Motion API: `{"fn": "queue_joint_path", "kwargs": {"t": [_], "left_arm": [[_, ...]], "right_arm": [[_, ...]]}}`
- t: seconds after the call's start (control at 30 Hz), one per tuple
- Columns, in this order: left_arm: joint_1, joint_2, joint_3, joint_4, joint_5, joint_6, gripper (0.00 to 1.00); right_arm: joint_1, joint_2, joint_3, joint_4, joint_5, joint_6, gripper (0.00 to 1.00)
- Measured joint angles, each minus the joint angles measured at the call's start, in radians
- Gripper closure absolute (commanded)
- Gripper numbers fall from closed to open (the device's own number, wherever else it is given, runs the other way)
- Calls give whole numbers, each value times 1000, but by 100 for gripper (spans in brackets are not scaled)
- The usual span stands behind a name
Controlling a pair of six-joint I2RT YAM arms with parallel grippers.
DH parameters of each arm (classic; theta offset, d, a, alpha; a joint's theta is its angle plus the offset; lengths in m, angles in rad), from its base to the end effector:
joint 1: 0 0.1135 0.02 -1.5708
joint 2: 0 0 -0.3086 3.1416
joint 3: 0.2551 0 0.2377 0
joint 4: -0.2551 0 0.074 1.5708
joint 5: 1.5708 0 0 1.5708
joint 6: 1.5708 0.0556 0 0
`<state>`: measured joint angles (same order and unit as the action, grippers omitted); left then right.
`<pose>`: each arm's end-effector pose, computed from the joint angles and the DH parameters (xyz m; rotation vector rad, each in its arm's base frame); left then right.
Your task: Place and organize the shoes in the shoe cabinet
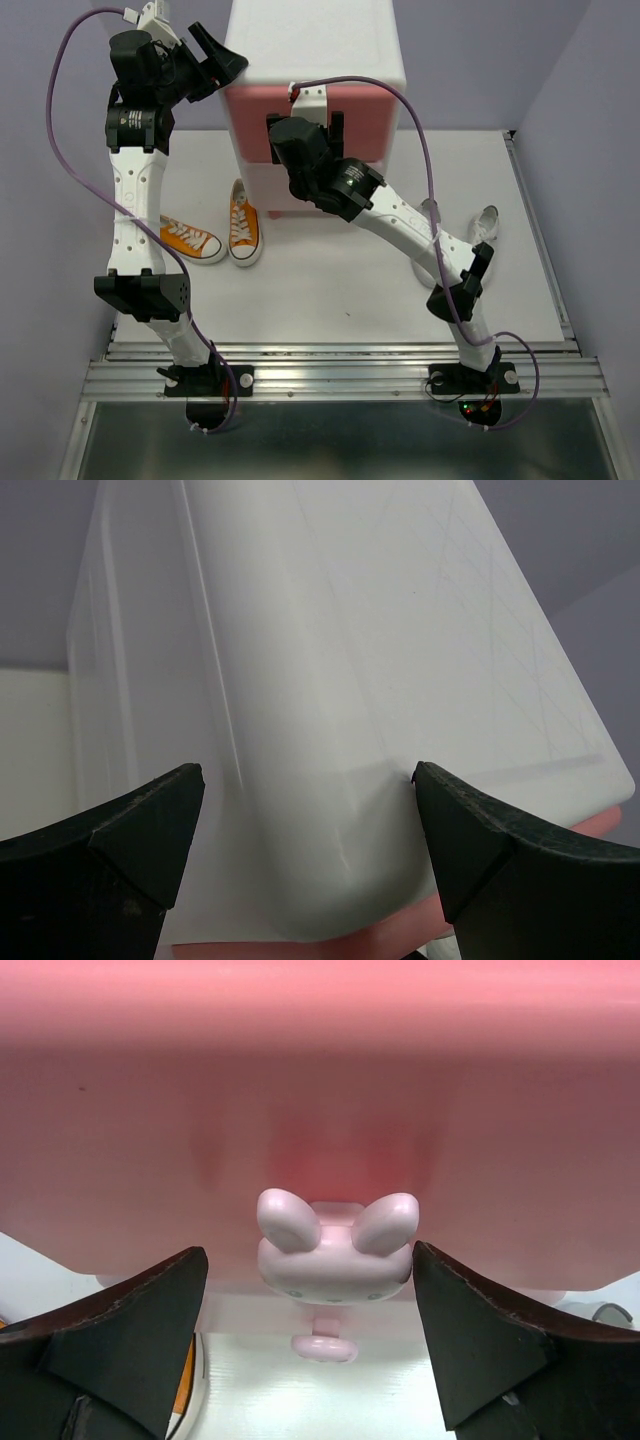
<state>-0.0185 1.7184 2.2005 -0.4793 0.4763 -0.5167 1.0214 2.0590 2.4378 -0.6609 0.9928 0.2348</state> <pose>0.3642 -0.0322 0.5789 -0.0167 1.6241 -0.7879 0.2781 0.3650 0.4978 -0.0117 1.7234 0.0051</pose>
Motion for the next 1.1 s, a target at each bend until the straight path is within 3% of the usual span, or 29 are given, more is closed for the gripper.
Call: {"fn": "queue_joint_path", "kwargs": {"t": [0.23, 0.4, 0.57, 0.6, 1.1], "left_arm": [[0, 0, 0, -1, -3, -1, 4], [0, 0, 0, -1, -6, -1, 4], [0, 0, 0, -1, -6, -3, 4], [0, 0, 0, -1, -6, -5, 5], [-15, 0, 0, -15, -32, -50, 5]], "right_arm": [[0, 15, 1, 32, 46, -35, 37], [-2, 16, 1, 34, 54, -40, 65], [-10, 5, -23, 50, 36, -44, 85], [-11, -7, -46, 63, 26, -42, 99], [0, -249, -404, 182, -118, -2, 99]]}}
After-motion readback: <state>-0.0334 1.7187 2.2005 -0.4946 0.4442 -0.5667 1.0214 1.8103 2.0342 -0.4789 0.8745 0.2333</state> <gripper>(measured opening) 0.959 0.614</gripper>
